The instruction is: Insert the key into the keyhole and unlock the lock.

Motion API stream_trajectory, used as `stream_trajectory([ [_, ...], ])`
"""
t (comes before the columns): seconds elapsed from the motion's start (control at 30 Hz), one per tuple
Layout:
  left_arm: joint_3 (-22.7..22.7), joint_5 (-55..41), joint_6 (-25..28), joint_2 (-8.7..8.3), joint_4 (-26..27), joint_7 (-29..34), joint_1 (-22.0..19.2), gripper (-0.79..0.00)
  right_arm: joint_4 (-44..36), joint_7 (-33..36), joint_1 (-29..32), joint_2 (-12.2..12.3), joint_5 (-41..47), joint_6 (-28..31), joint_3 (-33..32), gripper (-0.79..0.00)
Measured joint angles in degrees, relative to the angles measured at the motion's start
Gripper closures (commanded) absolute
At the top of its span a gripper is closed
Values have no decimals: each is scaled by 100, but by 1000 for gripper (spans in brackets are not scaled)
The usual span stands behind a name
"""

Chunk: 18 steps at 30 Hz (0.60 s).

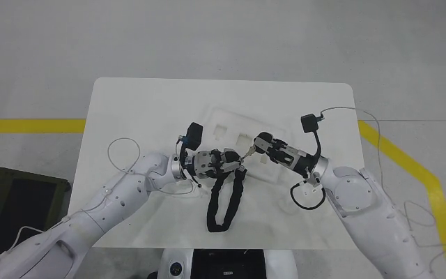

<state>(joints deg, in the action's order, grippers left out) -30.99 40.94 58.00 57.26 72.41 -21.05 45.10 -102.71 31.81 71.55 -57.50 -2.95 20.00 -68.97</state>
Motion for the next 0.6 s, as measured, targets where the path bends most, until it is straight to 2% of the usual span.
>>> stream_trajectory([
  [0.23,-72,175,0,5,6,-73,3,0,20,-115,57,1,16,-32,-198,-12],
  [0.3,-144,318,0,-1,20,-123,-9,0,40,-145,101,11,38,-50,-315,-77],
  [0.37,-289,572,0,-12,76,-301,-6,0,58,-93,173,30,56,-49,-453,-194],
  [0.43,-462,924,-9,-28,155,-559,27,0,68,76,239,54,66,-22,-570,-222],
  [0.53,-684,1514,-52,-50,272,-946,118,0,34,513,281,96,52,162,-692,-382],
  [0.6,-783,1842,-45,-60,345,-1160,169,0,2,872,270,122,25,326,-717,-440],
])
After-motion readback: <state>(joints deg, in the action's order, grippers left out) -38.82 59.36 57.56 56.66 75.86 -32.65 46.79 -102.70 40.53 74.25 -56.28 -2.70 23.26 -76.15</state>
